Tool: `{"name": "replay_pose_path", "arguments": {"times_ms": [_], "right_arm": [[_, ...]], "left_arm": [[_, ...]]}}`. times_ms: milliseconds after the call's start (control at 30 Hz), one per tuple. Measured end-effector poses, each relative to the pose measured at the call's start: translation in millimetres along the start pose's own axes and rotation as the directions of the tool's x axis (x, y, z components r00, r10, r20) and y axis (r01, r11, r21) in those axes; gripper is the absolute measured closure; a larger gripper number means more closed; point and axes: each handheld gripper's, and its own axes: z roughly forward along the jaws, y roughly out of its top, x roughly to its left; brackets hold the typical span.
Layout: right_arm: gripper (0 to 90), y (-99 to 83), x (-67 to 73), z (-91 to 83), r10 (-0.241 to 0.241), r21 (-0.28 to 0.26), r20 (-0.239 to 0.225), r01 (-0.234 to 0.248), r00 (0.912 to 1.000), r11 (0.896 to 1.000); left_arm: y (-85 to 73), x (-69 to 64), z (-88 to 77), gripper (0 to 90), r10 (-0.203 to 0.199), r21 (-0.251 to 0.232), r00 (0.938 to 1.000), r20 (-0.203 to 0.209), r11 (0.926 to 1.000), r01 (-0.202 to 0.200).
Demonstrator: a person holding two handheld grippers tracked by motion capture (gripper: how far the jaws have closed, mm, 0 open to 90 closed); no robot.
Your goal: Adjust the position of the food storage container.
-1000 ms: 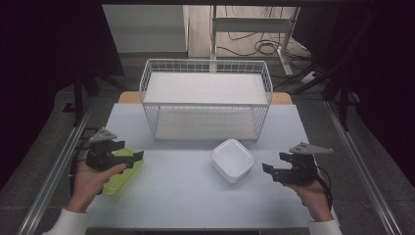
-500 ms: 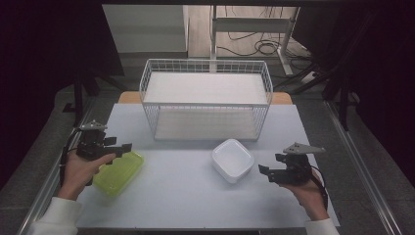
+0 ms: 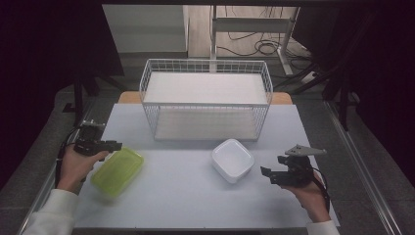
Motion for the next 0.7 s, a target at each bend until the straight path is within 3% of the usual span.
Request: {"name": "replay_pose_path", "arguments": {"times_ms": [167, 233, 300, 333, 700], "right_arm": [[21.0, 1.0, -0.1, 2.9, -0.001, 0.006, 0.0, 0.001, 1.0, 1.0], [21.0, 1.5, -0.3, 4.6, -0.004, 0.008, -0.002, 0.004, 1.0, 1.0], [21.0, 1.8, 0.0, 5.8, -0.001, 0.013, -0.003, 0.001, 1.0, 1.0], [21.0, 1.8, -0.2, 6.6, -0.007, 0.013, -0.004, 0.007, 1.0, 1.0], [21.0, 1.4, 0.1, 9.3, -0.008, 0.029, 0.0, 0.008, 1.0, 1.0]], "left_arm": [[-1.2, 10.0, 5.2, 79.5, -0.018, 0.014, 0.9998, -0.002, 0.9997, 0.018], [-1.8, 16.2, 10.5, 82.2, -0.024, 0.042, 0.9996, -0.019, 0.9988, 0.024], [-2.0, 17.9, 12.2, 83.7, -0.019, 0.051, 0.9994, -0.03, 0.9985, 0.021], [-2.1, 20.7, 14.3, 84.8, -0.012, 0.068, 0.9985, -0.054, 0.9976, 0.016], [-4.8, 33.3, 30.9, 90.0, -0.018, 0.128, 0.995, -0.098, 0.9914, 0.03]]}}
